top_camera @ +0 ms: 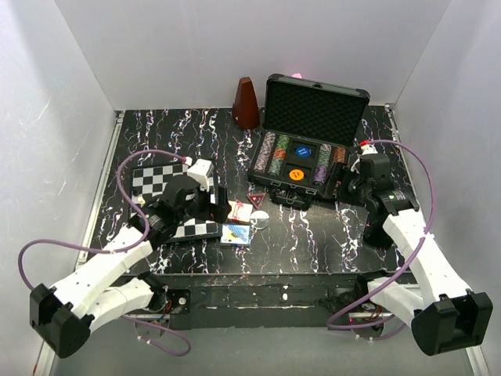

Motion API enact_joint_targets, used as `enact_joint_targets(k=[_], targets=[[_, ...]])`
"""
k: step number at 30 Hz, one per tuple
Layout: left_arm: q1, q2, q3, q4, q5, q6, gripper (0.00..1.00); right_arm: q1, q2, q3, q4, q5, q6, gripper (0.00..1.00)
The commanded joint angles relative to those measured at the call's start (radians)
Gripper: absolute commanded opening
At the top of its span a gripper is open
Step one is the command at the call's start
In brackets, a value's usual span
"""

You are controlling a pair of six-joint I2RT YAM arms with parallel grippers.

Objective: Pack up texas hold em set

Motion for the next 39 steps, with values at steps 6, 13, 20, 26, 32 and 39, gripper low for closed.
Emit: enact_joint_targets(k=[6, 13, 20, 26, 32, 39], targets=[[0.004, 0.248, 0.177, -0.046, 0.091, 0.042, 0.98, 0.226, 0.038, -0.047, -0.041, 0.192, 0.174, 0.85], [0.104, 0.314, 0.236, 0.019, 0.069, 0.093, 0.98, 0.477, 0.215, -0.001, 0.007, 0.286, 0.291, 0.83], [0.098, 0.422, 0.210, 0.065, 0.111, 0.014, 0.98, 0.582, 0.431, 0.093, 0.065, 0.299, 0.404, 0.84], [0.073, 0.552, 0.234, 0.059, 0.086, 0.002, 0.98, 0.584, 0.382, 0.000, 0.180, 0.288, 0.480, 0.86], [0.060, 0.663, 0.273, 0.062, 0.080, -0.013, 0.98, 0.581, 0.244, -0.098, 0.200, 0.371, 0.498, 0.87], [-0.005, 0.770, 0.326, 0.056, 0.030, -0.006, 0.98, 0.581, 0.178, -0.135, 0.194, 0.395, 0.492, 0.89]])
